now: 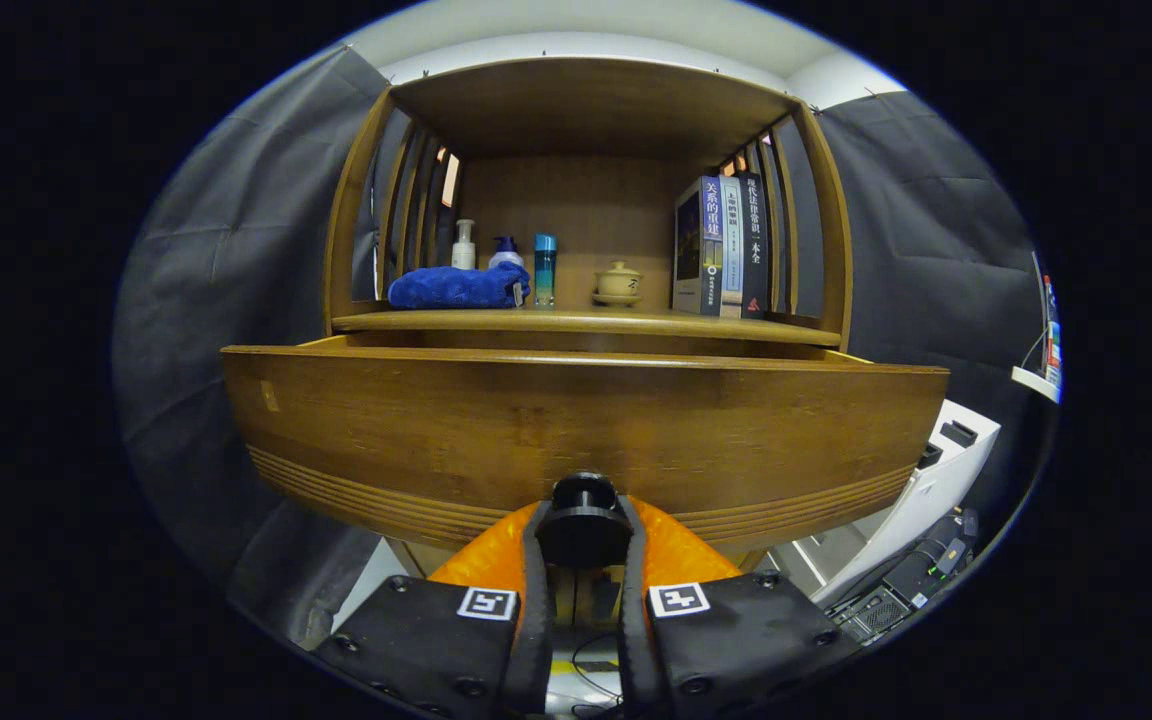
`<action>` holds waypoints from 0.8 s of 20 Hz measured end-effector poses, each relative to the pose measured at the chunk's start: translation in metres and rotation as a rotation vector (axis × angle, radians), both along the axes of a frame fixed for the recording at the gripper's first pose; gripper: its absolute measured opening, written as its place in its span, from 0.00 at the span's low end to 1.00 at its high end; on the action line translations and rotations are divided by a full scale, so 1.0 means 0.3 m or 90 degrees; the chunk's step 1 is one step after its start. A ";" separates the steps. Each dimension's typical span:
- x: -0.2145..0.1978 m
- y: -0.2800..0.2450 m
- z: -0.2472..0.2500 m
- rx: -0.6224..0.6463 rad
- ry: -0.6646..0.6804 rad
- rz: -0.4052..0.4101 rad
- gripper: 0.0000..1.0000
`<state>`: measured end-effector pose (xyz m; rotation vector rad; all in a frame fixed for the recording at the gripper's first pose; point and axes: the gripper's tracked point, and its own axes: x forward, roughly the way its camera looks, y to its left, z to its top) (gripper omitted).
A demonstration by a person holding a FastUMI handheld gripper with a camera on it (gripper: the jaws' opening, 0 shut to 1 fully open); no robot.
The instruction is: Pull open the drawer, take out the items inside it, and place them on the countertop above the cabinet.
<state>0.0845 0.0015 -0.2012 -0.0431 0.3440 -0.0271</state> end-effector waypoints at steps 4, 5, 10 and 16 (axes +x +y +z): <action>-0.064 -0.001 -0.015 -0.019 0.016 0.005 0.35; -0.080 0.001 -0.018 -0.016 0.018 0.007 0.35; -0.098 0.002 -0.014 -0.022 0.020 0.007 0.35; -0.099 0.002 -0.012 -0.042 0.007 0.010 0.35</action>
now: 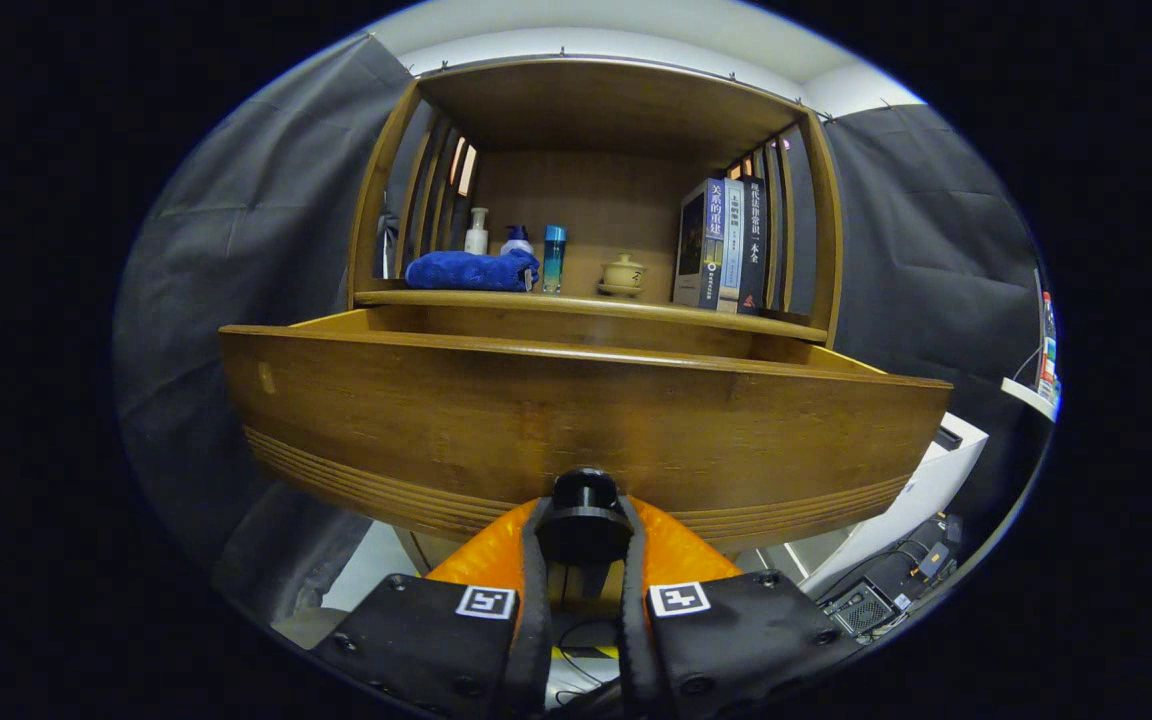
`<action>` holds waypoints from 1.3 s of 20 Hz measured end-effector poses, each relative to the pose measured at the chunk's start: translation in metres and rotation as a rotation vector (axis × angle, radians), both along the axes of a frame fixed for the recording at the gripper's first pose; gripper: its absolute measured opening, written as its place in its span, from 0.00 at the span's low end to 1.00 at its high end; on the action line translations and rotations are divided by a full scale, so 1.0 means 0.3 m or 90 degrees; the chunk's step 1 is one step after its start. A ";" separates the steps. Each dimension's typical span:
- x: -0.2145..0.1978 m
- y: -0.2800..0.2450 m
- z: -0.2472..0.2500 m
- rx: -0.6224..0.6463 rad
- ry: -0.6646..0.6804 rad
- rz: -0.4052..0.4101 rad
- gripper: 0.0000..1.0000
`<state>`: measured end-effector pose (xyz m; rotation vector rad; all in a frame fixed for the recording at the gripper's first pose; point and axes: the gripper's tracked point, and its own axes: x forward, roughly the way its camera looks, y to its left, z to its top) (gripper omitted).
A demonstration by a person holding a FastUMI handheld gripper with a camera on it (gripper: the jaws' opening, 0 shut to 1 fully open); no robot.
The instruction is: Pull open the drawer, take out the items inside it, and place them on the countertop above the cabinet.
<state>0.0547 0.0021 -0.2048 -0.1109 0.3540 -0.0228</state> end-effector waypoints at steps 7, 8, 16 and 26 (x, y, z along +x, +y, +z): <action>-0.015 -0.006 0.033 -0.014 -0.028 0.008 0.64; -0.021 0.001 0.055 -0.012 -0.040 0.014 0.73; 0.035 0.000 0.604 0.057 -0.169 0.049 0.92; 0.499 0.110 0.925 0.013 -0.106 0.143 0.93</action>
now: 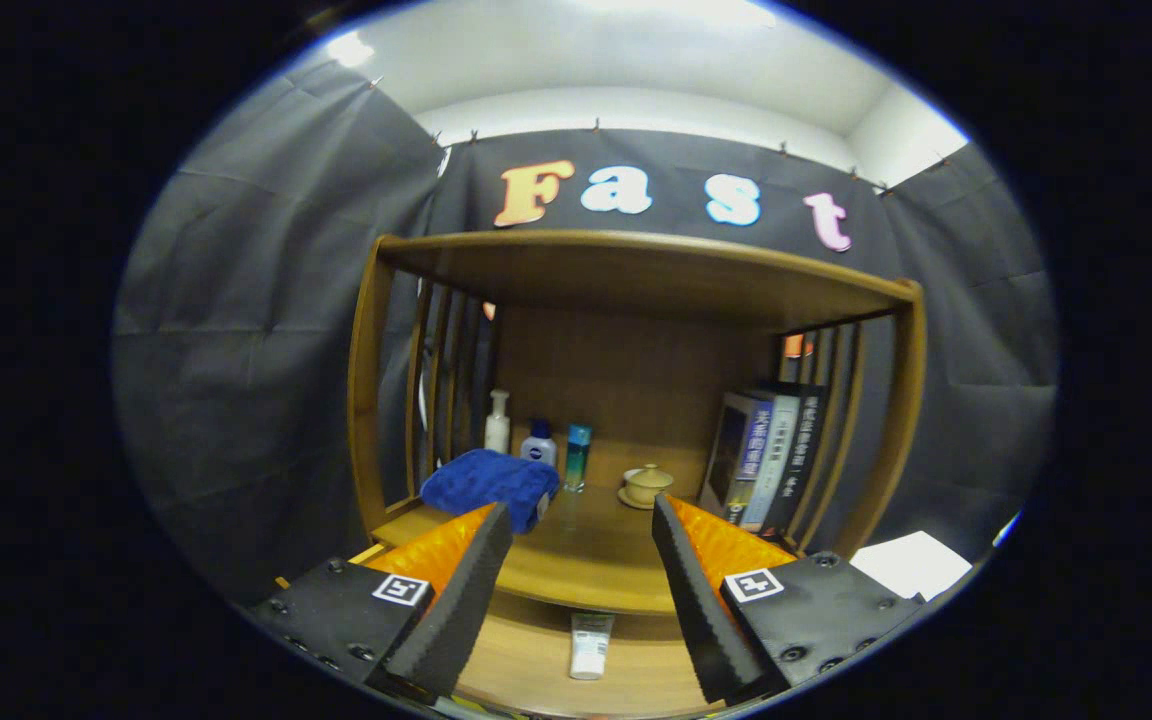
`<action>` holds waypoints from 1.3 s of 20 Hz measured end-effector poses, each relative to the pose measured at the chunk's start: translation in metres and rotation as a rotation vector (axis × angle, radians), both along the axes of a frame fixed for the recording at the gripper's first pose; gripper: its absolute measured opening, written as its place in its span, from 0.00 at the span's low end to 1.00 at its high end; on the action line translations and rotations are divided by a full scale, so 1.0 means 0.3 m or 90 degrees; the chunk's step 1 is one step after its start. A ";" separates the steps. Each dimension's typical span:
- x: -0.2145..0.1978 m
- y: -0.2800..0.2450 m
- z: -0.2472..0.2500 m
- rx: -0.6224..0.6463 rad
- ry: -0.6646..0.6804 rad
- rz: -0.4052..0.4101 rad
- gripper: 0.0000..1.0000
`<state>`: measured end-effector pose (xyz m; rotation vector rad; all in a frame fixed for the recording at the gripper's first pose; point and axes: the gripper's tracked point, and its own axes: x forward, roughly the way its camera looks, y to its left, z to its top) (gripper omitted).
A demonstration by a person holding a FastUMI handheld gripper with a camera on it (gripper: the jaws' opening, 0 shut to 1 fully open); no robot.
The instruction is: Pull open the drawer, take out the items inside it, and place them on the countertop above the cabinet.
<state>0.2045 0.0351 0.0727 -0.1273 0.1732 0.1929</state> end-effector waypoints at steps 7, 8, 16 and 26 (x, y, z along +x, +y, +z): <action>0.138 0.041 -0.503 0.000 0.311 -0.010 0.94; 0.134 0.027 -0.569 -0.002 0.352 -0.020 0.94; 0.083 -0.060 -0.695 -0.055 0.461 -0.035 0.93; -0.034 -0.137 -0.918 -0.112 0.586 -0.076 0.93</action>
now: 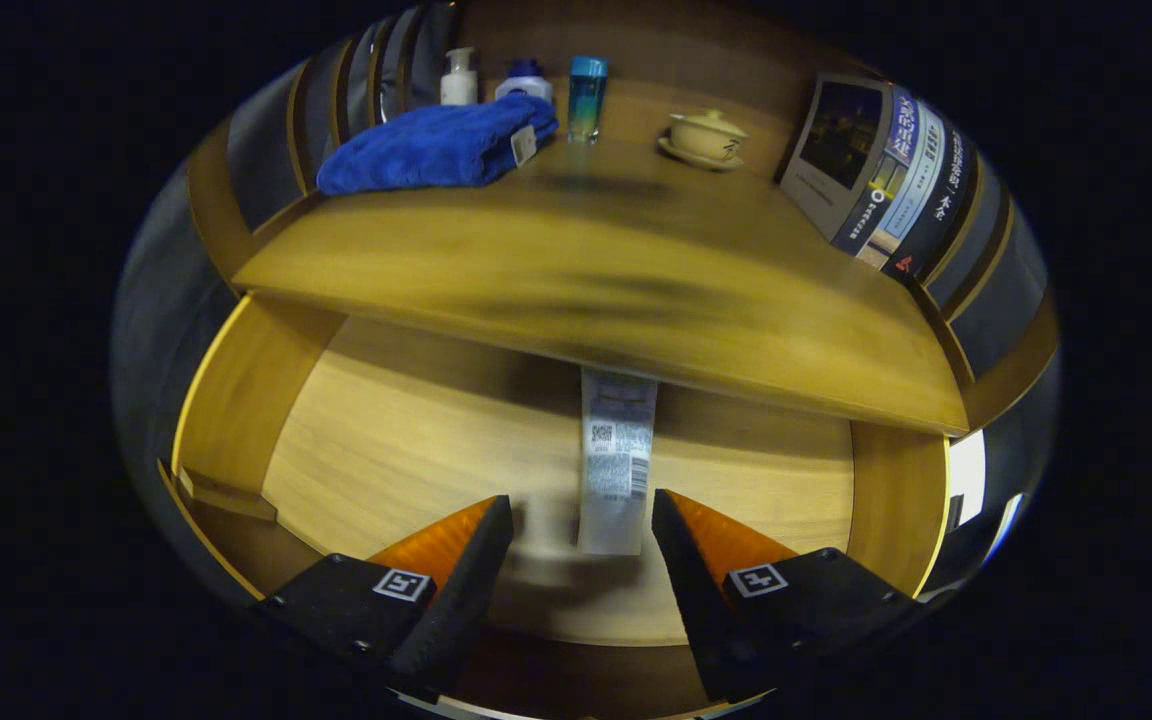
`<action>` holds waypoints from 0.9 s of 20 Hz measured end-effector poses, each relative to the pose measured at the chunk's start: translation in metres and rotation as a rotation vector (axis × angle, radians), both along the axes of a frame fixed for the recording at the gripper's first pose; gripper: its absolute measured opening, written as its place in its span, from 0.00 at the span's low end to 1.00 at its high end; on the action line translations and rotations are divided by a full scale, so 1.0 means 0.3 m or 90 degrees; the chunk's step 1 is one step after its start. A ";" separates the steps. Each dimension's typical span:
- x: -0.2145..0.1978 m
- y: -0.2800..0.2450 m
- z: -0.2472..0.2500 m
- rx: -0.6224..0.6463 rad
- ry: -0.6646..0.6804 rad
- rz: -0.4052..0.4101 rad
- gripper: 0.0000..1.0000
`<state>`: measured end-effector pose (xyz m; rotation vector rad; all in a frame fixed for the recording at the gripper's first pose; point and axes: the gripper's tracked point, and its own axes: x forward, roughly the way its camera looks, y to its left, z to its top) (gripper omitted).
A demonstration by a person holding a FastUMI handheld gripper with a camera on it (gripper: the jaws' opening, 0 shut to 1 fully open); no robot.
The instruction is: Pull open the drawer, take out the items inside it, and place them on the countertop above the cabinet.
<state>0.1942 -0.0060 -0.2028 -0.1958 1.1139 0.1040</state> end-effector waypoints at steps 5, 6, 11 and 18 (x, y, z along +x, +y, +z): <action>-0.001 -0.009 -0.059 -0.025 0.020 0.001 0.92; 0.001 -0.016 -0.069 -0.026 0.025 -0.008 0.92; 0.001 -0.032 -0.098 -0.026 0.042 -0.033 0.77; 0.017 -0.025 -0.101 -0.002 0.032 -0.051 0.51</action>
